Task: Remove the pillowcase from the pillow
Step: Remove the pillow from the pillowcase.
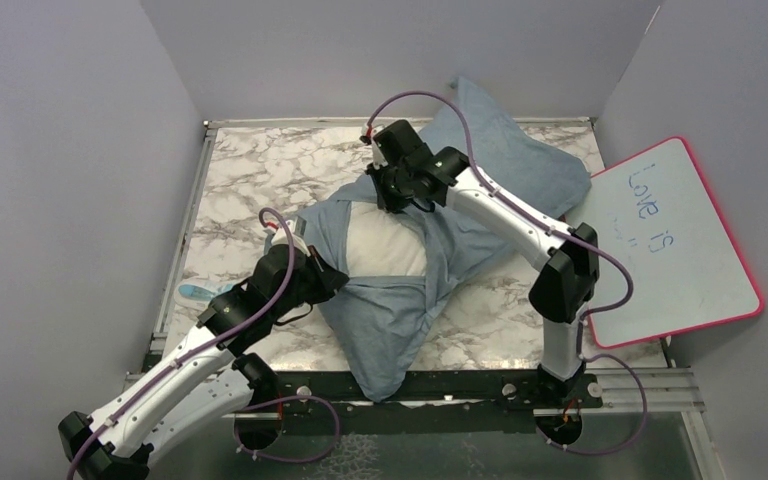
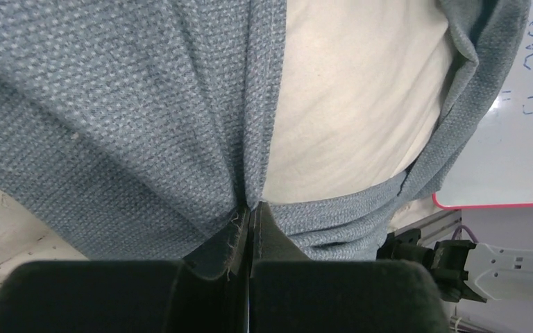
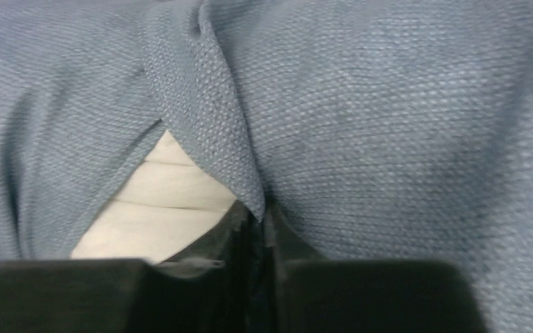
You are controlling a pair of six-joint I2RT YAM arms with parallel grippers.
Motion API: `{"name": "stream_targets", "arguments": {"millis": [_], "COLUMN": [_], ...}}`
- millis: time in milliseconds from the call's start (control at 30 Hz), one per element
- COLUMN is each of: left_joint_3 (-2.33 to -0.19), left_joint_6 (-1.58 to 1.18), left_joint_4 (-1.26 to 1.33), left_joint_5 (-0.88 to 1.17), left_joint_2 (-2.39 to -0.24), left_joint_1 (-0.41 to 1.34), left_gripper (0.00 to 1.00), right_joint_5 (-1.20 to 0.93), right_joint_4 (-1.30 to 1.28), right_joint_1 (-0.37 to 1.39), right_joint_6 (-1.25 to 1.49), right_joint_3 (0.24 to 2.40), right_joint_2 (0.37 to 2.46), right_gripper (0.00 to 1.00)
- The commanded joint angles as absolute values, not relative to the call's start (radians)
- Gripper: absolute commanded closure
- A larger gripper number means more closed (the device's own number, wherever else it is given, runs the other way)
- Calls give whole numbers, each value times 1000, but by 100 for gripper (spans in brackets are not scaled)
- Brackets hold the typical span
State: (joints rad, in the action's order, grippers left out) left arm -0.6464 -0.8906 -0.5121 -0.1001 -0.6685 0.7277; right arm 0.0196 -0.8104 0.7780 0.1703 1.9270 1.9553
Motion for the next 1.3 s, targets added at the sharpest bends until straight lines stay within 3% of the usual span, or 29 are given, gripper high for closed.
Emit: {"name": "stream_targets", "arguments": {"millis": [0,100,300,533,633,800,1000,1133,1267], "left_joint_3": [-650,-660,-672,-705,-774,-961,-1259,-1352,-1399], "left_joint_6": [-882,-882,-888,-862,-808,-677,-466,-376,-331], "left_joint_4": [-557,-572,-631,-650,-649,-650,-708,-733,-760], "left_joint_5": [-85,-109,-176,-210,-221,-266,-304,-199,-152], "left_joint_2": [-677,-681,-659,-661,-696,-836,-1105,-1281,-1391], "left_joint_1": [730,730,729,729,730,729,717,612,542], "left_gripper": [100,100,100,100,60,28,22,19,29], "right_joint_5": [342,464,408,-54,-159,-199,-208,-223,-214], "right_joint_4": [-770,-717,-721,-676,-588,-576,-594,-591,-603], "right_joint_1": [772,713,535,534,539,546,546,546,547], "right_joint_6": [151,137,175,259,285,287,297,307,308], "right_joint_3": [1840,1760,1653,1485,1367,1303,1279,1266,1266], "right_joint_2": [1786,1703,1637,1592,1542,1525,1518,1500,1487], "right_gripper": [99,99,99,99,99,99,99,99,99]}}
